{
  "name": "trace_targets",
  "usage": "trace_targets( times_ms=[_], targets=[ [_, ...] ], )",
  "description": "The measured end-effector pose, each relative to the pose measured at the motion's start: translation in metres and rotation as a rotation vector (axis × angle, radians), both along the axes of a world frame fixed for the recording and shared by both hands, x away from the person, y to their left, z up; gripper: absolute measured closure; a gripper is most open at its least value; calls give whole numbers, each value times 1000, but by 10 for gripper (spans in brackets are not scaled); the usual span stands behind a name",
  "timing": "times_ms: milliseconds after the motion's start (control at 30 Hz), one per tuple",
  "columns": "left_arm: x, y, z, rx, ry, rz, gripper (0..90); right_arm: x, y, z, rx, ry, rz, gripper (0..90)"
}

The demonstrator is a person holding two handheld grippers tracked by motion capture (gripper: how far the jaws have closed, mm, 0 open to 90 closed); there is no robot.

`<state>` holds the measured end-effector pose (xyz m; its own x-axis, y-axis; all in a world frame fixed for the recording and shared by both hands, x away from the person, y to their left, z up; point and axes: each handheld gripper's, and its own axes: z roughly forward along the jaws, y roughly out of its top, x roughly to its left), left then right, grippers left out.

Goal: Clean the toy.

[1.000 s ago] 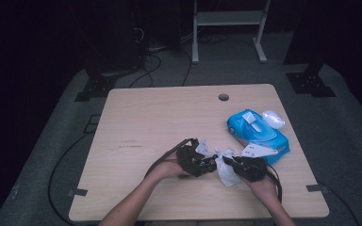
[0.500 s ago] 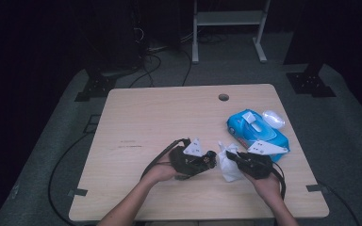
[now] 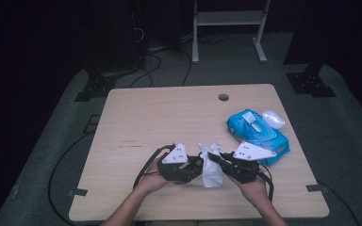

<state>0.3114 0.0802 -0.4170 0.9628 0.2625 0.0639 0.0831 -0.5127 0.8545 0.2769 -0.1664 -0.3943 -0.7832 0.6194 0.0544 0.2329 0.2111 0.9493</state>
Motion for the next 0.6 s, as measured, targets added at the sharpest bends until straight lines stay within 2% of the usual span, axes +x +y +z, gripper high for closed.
trace_targets(
  times_ms=[33, 100, 167, 200, 300, 433, 533, 600],
  targets=[
    [-1, 0, -1, 10, -8, 4, 571, 1, 0, -1, 5, 11, 2, 855],
    [0, -1, -3, 3, 6, 0, 571, -1, 6, 0, -8, -2, 4, 855],
    [-1, -1, -3, 1, -1, 3, 571, -5, 14, 7, 12, -17, 35, 855],
    [-2, -1, -1, -9, 2, -2, 571, -7, 17, 11, 1, -43, 41, 855],
    [-5, 4, 5, -54, 6, 1, 571, -8, 16, 16, 0, -66, 34, 852],
    [-3, 9, 7, -62, -1, 14, 571, -4, 0, 5, 38, -31, -3, 852],
    [1, 10, 2, -65, 14, 25, 570, -2, -1, -1, 22, -8, -18, 852],
    [3, 9, 1, -64, 11, 31, 570, -1, 2, -1, 38, -1, -10, 853]
  ],
)
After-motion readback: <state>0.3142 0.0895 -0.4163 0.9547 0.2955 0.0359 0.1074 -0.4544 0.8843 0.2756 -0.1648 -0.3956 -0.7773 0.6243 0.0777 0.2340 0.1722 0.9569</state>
